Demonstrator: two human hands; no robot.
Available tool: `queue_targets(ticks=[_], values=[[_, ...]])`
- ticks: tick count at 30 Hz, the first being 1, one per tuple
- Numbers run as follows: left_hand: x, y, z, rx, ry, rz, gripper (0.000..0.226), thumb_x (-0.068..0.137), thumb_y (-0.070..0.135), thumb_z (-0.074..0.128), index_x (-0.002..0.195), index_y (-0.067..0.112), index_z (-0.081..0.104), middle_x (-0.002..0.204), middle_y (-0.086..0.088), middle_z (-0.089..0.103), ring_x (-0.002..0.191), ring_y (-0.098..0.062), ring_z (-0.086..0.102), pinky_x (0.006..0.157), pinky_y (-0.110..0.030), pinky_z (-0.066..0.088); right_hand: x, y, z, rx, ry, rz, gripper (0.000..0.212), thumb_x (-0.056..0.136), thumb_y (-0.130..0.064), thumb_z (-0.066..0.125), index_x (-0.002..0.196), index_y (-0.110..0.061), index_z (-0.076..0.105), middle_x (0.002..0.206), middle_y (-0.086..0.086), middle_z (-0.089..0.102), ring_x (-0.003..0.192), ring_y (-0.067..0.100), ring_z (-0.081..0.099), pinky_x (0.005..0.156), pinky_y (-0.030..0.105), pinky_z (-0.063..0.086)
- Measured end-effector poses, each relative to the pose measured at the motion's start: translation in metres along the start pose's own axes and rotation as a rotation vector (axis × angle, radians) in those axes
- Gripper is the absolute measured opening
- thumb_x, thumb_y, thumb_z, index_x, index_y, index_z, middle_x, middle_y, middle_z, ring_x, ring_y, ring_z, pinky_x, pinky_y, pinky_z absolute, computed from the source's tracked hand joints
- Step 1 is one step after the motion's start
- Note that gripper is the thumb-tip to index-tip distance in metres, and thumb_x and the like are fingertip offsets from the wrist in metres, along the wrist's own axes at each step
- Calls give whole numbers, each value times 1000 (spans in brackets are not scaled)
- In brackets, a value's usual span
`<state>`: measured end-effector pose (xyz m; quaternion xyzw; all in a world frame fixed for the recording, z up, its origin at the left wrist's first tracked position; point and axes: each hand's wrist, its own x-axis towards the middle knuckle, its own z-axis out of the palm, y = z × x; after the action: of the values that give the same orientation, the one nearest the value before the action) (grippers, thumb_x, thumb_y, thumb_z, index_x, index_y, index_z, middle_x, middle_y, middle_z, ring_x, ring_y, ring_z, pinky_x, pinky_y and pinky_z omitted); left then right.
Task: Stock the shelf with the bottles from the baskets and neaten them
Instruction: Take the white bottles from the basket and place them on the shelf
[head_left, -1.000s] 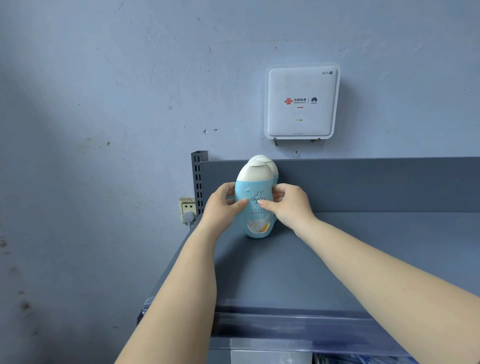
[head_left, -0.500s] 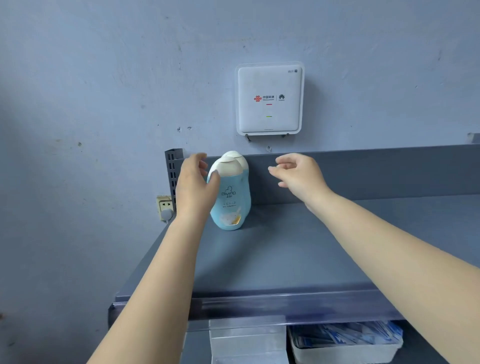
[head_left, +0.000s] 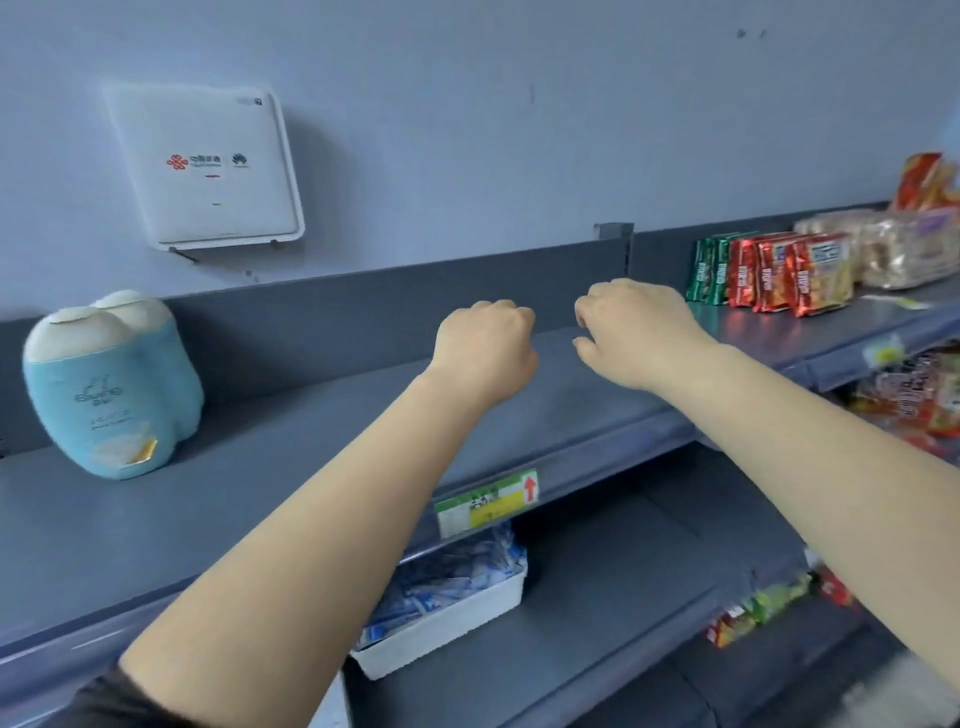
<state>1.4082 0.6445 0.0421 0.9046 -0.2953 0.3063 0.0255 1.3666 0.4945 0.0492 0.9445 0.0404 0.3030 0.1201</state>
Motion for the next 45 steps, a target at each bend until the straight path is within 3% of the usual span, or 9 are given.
queue_targets(ticks=[4, 8, 15, 21, 28, 34, 39, 42, 45], values=[[30, 82, 27, -35, -56, 125, 19, 90, 14, 42, 98, 9, 58, 101, -5, 60, 82, -22, 46, 63, -30, 30, -52, 72, 4, -73, -88, 74, 22, 95, -26, 45, 103, -10, 58, 104, 5, 58, 101, 24, 53, 67, 32, 38], [46, 170, 51, -72, -72, 279, 20, 91, 16, 43, 102, 10, 59, 105, -6, 60, 95, -26, 55, 66, -30, 31, -108, 134, 13, -115, -167, 164, 24, 94, -26, 47, 105, -8, 57, 107, 7, 57, 105, 26, 52, 77, 36, 44], [56, 309, 106, -92, -135, 506, 20, 90, 17, 44, 100, 10, 60, 107, -7, 62, 100, -29, 56, 68, -30, 31, -217, 231, 50, -145, -312, 317, 20, 93, -21, 47, 106, -9, 57, 111, 7, 57, 107, 26, 53, 68, 34, 38], [44, 414, 156, -237, -313, 591, 18, 90, 16, 44, 97, 9, 59, 100, -7, 62, 92, -29, 57, 62, -31, 37, -304, 295, 88, -63, -451, 441, 20, 92, -23, 49, 101, -7, 57, 109, 8, 57, 105, 27, 54, 65, 33, 39], [12, 506, 248, -354, -612, 695, 22, 88, 19, 48, 104, 11, 60, 110, -9, 61, 104, -29, 56, 79, -35, 47, -396, 336, 156, 166, -638, 776, 26, 89, -26, 51, 107, -8, 58, 110, 7, 56, 103, 27, 56, 74, 33, 47], [-30, 569, 349, -518, -952, 645, 21, 85, 18, 51, 105, 12, 57, 112, -7, 58, 106, -28, 56, 81, -35, 47, -479, 344, 251, 338, -778, 1099, 26, 85, -29, 57, 105, -12, 58, 109, 5, 58, 103, 26, 57, 76, 32, 46], [-81, 613, 436, -662, -1228, 426, 31, 84, 8, 55, 115, 6, 56, 117, -13, 60, 108, -31, 56, 85, -33, 43, -544, 334, 341, 469, -861, 1295, 24, 82, -23, 61, 102, -9, 60, 105, 10, 62, 96, 27, 59, 73, 30, 43], [-110, 634, 483, -639, -1297, 356, 37, 84, 6, 52, 121, 6, 51, 121, -15, 56, 109, -33, 55, 90, -38, 45, -573, 328, 390, 544, -866, 1367, 24, 81, -17, 62, 101, -4, 61, 103, 13, 63, 98, 28, 59, 73, 28, 41], [-124, 655, 520, -552, -1315, 333, 42, 88, 4, 50, 129, 4, 44, 127, -15, 48, 114, -32, 52, 96, -39, 43, -594, 323, 430, 580, -841, 1431, 35, 81, -16, 65, 113, -5, 57, 109, 12, 62, 102, 27, 59, 79, 27, 43]])
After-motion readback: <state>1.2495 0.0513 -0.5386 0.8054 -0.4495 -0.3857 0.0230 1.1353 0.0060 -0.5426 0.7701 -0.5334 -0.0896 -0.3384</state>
